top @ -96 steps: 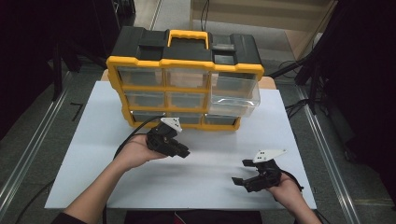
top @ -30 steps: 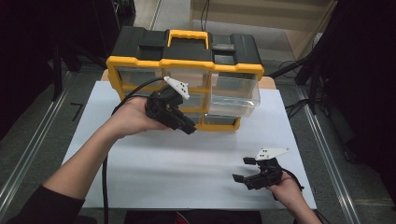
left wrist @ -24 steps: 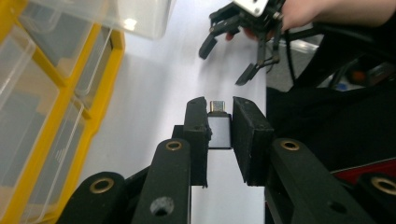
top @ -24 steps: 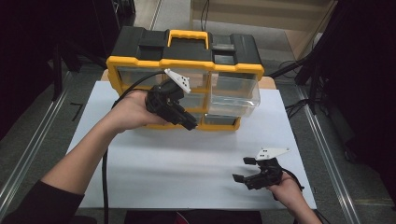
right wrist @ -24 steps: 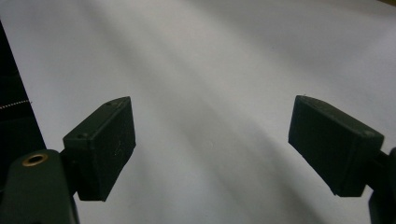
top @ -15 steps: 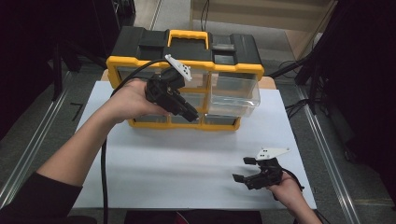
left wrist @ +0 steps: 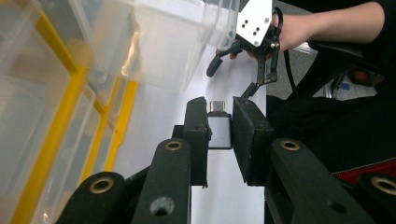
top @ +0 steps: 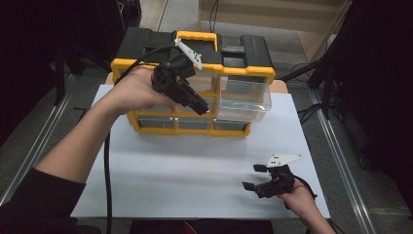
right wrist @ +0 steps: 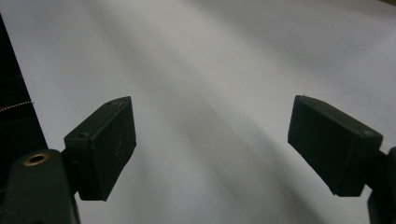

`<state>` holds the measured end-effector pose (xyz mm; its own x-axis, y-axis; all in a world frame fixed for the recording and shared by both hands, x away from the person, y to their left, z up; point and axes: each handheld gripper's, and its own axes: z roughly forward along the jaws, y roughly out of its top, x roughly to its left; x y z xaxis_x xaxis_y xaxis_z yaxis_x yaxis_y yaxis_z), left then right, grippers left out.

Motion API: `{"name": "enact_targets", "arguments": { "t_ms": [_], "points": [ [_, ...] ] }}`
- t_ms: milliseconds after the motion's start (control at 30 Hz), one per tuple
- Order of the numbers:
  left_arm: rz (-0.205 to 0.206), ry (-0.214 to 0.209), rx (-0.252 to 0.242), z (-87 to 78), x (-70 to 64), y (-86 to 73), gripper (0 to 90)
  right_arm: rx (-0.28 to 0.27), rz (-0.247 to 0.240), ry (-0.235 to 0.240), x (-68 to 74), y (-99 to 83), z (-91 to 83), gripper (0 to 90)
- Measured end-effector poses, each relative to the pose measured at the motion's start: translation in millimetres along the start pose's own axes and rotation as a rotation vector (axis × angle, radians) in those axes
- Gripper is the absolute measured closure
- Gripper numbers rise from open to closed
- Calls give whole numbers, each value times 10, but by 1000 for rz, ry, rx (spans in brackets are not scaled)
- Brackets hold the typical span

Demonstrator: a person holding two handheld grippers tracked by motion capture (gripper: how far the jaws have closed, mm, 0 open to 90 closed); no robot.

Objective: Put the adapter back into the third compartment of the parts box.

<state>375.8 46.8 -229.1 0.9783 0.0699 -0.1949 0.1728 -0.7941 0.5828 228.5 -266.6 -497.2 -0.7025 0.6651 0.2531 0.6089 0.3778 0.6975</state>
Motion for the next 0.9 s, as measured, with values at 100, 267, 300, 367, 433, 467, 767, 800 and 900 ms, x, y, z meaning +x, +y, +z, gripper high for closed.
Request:
{"name": "enact_targets", "arguments": {
  "t_ms": [100,267,300,367,433,467,767,800,900],
  "points": [
    [-2,13,-4,-77,-1,71,776,1,-1,1,-1,2,1,135],
    [8,33,-11,-194,-1,189,776,-1,0,2,1,1,0,135],
    [12,36,-16,-230,-3,227,776,-3,0,2,2,1,-1,135],
    [11,39,-15,-240,-7,244,776,-2,-1,2,1,2,-1,135],
    [26,45,-14,-263,-14,280,776,-1,-1,2,1,1,-2,135],
    [31,47,-16,-272,-17,298,775,-3,0,2,2,1,-1,135],
    [33,60,-10,-292,11,487,775,-4,2,5,0,5,0,135],
    [36,63,-10,-282,16,507,775,-4,2,5,0,5,0,135],
    [50,49,-19,-237,40,575,775,-6,0,7,1,6,-1,135]
  ]
}}
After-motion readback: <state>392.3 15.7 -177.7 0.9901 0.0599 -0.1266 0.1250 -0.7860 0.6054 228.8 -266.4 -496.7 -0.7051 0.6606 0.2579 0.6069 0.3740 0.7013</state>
